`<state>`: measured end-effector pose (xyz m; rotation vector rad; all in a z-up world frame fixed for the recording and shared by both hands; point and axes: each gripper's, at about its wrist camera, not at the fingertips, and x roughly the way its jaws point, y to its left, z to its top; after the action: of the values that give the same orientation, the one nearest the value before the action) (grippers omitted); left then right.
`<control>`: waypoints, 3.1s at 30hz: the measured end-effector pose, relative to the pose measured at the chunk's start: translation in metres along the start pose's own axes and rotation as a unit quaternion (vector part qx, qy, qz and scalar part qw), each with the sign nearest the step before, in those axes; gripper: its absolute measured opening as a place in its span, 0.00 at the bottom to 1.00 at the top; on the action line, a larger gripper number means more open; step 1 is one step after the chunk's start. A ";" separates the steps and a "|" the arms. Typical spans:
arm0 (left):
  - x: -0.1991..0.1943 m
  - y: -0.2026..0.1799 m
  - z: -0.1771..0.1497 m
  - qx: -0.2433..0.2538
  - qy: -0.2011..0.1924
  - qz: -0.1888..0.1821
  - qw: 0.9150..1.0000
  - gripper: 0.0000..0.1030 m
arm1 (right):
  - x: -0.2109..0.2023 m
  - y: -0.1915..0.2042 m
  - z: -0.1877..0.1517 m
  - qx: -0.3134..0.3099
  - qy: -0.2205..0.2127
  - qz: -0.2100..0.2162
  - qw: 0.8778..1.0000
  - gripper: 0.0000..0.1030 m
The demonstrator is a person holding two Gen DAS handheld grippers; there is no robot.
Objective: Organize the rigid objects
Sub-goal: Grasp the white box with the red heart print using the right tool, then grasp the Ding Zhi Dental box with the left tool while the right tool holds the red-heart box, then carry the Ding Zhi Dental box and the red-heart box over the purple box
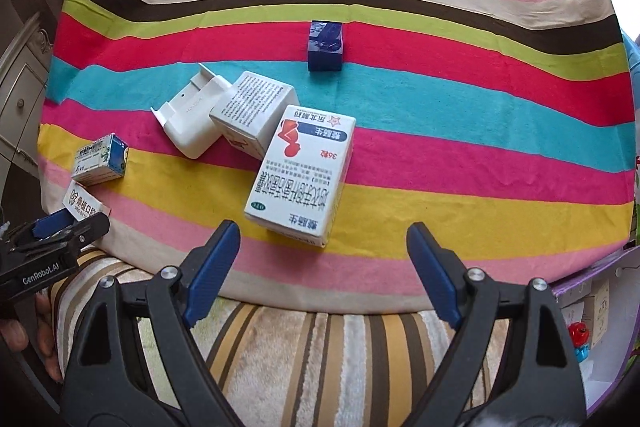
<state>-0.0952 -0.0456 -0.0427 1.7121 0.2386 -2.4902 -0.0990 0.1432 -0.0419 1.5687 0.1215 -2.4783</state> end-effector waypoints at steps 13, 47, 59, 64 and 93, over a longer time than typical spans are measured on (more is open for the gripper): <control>-0.011 0.002 -0.005 0.013 -0.004 -0.042 0.999 0.72 | 0.021 -0.012 0.006 0.042 0.016 0.004 0.999 0.50; -0.023 -0.021 0.003 0.120 -0.029 -0.029 0.992 0.71 | -0.023 -0.049 -0.031 0.080 -0.042 0.055 0.994 0.44; 0.001 -0.009 0.025 0.112 0.021 -0.011 0.993 0.88 | -0.039 -0.053 -0.047 0.074 -0.058 0.056 0.994 0.44; 0.016 -0.011 0.032 0.115 0.044 0.003 0.992 0.87 | -0.043 -0.059 -0.054 0.079 -0.057 0.060 0.993 0.44; -0.094 -0.209 -0.062 0.281 -0.094 -0.170 0.940 0.80 | -0.115 -0.157 -0.120 0.184 -0.104 0.041 0.977 0.44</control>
<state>-0.0418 0.1716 0.0368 1.6987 -0.2473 -3.1923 0.0212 0.3329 0.0038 1.3845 -0.4492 -2.6911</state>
